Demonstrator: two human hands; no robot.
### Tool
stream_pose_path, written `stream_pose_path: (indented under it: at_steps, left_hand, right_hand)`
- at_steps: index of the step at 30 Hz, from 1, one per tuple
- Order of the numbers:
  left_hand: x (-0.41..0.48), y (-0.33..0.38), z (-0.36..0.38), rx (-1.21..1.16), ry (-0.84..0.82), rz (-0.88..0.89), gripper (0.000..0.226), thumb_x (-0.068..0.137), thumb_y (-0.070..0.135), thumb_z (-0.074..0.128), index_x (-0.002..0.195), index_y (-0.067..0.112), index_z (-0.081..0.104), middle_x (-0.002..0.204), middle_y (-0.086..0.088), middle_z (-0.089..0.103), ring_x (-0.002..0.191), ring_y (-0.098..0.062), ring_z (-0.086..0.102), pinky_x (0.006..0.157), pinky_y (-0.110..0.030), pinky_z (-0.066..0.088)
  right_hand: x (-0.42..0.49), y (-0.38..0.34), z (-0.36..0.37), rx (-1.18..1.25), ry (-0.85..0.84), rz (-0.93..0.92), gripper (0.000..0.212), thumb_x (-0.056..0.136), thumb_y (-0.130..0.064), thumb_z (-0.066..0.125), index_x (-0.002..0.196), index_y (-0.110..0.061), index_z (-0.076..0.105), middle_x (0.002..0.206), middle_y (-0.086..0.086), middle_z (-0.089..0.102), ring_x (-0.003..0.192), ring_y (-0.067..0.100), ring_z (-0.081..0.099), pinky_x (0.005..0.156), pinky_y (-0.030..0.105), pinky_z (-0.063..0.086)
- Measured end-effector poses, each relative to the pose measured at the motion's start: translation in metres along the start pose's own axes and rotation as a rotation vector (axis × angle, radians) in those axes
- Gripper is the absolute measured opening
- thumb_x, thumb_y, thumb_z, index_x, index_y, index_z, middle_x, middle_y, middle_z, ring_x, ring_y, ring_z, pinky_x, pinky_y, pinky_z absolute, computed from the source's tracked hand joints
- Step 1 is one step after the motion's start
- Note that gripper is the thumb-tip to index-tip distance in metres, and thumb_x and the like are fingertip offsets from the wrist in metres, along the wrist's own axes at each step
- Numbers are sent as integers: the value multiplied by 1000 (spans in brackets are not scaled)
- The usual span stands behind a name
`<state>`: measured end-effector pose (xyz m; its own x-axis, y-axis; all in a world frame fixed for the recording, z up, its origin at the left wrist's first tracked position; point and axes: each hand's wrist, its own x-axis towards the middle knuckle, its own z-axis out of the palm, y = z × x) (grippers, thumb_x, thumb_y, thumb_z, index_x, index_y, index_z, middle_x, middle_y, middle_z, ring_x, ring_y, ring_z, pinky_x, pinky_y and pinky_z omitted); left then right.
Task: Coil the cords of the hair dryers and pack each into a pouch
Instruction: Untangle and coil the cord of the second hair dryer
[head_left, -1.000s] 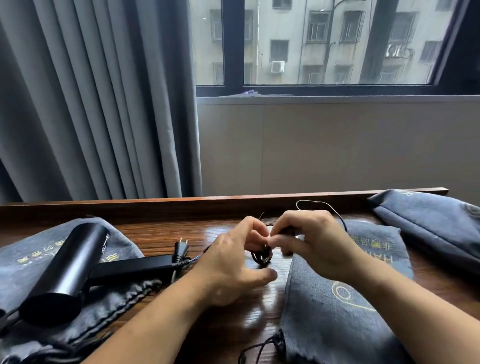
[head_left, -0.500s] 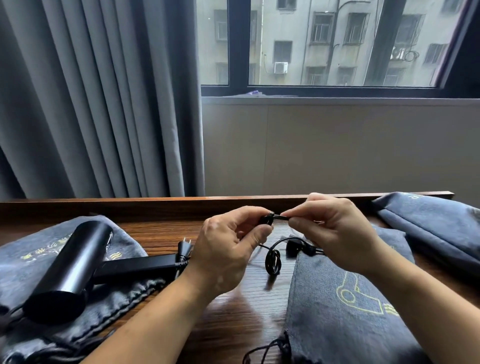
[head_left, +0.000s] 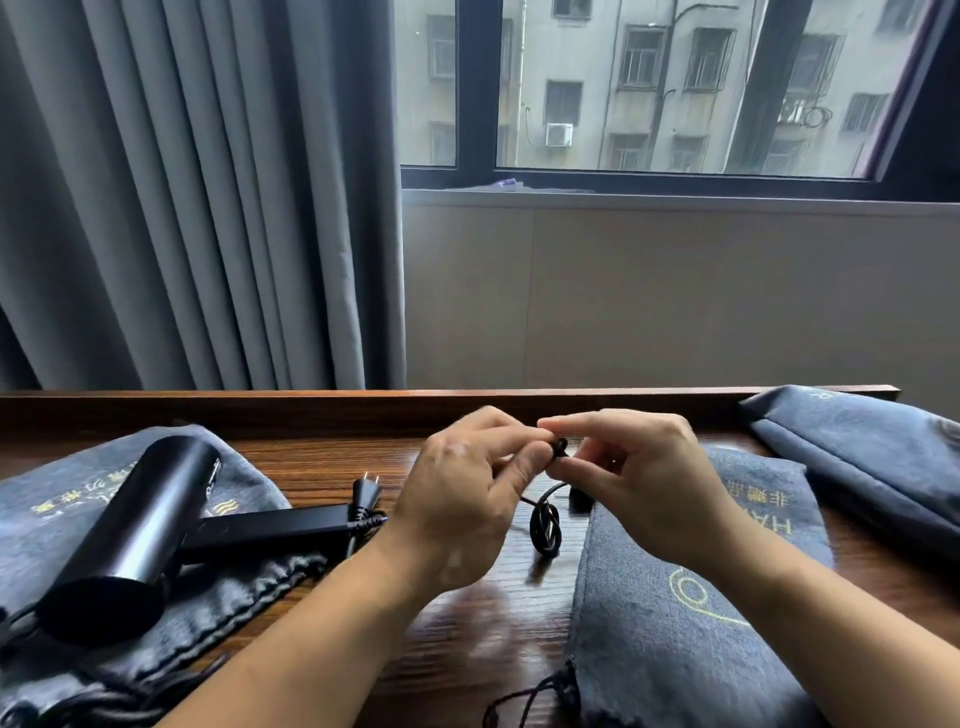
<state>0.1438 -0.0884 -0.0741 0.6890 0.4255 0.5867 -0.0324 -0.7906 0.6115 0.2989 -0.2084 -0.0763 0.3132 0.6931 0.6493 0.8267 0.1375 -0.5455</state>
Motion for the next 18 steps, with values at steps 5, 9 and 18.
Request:
stream_pose_path:
  at_steps: [5, 9, 18]
  left_hand:
    - [-3, -1, -2, 9, 96, -71, 19, 101, 27, 62, 96, 20, 79, 84, 7, 73, 85, -6, 63, 70, -12, 44]
    - [-2, 3, 3, -4, 190, -37, 21, 102, 22, 59, 90, 16, 75, 75, 5, 70, 73, -6, 66, 62, -7, 42]
    - [1, 6, 8, -207, 256, -240, 35, 107, 24, 49, 80, 14, 69, 67, 1, 72, 59, -1, 66, 58, -14, 47]
  right_hand:
    - [3, -7, 6, 103, -45, 62, 20, 78, -16, 86, 93, -29, 80, 73, -10, 68, 51, 19, 60, 51, 25, 47]
    - [6, -9, 4, 261, -70, 137, 13, 79, -23, 83, 87, -29, 75, 73, -11, 65, 54, 13, 53, 52, 29, 43]
    - [5, -17, 8, 378, -193, 156, 22, 86, -31, 78, 80, -29, 58, 72, 4, 63, 47, 14, 48, 47, 30, 38]
